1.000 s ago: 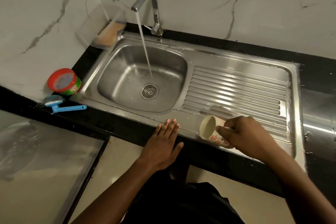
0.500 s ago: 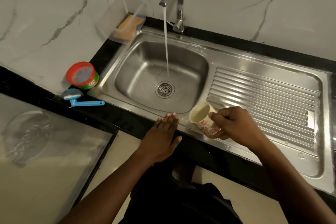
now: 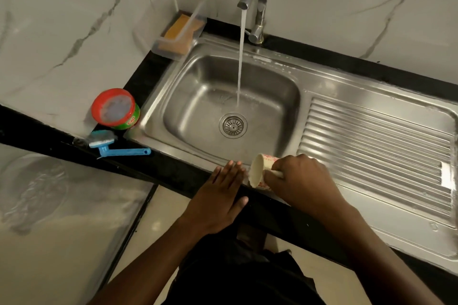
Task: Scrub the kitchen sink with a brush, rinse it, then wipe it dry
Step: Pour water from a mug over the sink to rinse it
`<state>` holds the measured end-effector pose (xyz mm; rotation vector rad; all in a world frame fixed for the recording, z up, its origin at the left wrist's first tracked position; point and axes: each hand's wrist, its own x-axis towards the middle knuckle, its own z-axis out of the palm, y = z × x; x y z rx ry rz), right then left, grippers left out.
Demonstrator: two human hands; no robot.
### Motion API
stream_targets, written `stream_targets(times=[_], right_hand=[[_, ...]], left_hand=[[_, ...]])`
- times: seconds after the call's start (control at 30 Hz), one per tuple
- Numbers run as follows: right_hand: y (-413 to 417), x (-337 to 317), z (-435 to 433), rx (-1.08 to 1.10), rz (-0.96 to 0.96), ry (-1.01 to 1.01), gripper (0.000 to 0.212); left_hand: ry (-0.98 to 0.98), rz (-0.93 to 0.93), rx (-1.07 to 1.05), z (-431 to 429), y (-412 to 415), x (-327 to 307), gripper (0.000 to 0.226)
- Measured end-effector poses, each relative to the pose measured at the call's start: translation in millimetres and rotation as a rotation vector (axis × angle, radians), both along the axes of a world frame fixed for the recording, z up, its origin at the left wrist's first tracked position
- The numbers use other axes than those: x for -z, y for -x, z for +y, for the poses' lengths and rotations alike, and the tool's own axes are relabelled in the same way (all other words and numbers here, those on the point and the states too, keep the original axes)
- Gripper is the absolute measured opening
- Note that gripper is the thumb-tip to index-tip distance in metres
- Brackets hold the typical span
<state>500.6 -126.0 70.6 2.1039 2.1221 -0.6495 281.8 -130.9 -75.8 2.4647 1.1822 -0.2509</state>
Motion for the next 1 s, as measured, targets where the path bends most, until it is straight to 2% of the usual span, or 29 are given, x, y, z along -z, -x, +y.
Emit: stream_targets(times=[0.1, 0.2, 0.37, 0.43, 0.7, 0.9, 1.0], right_hand=[[25, 5, 13, -0.001, 0.007, 0.021, 0.040], [28, 13, 20, 0.105, 0.095, 0.014, 0.038], [-4, 14, 22, 0.351, 0.389, 0.106, 0.038], [-16, 9, 21, 0.400, 0.418, 0.125, 0.037], [9, 3, 32, 0.129, 0.039, 0.042, 0.035], [82, 4, 52, -0.109, 0.060, -0.025, 0.038], [102, 8, 61, -0.147, 0.068, -0.097, 0.037]], left_hand=[[-0.023, -0.009, 0.054, 13, 12, 3, 0.073], [-0.031, 0.000, 0.030, 32, 31, 3, 0.072], [-0.095, 0.079, -0.136, 60, 72, 2, 0.075], [-0.095, 0.092, -0.198, 65, 83, 0, 0.075], [-0.048, 0.058, -0.197, 28, 64, -7, 0.078], [-0.042, 0.079, -0.410, 18, 51, -4, 0.082], [-0.018, 0.086, -0.525, 27, 50, -7, 0.083]])
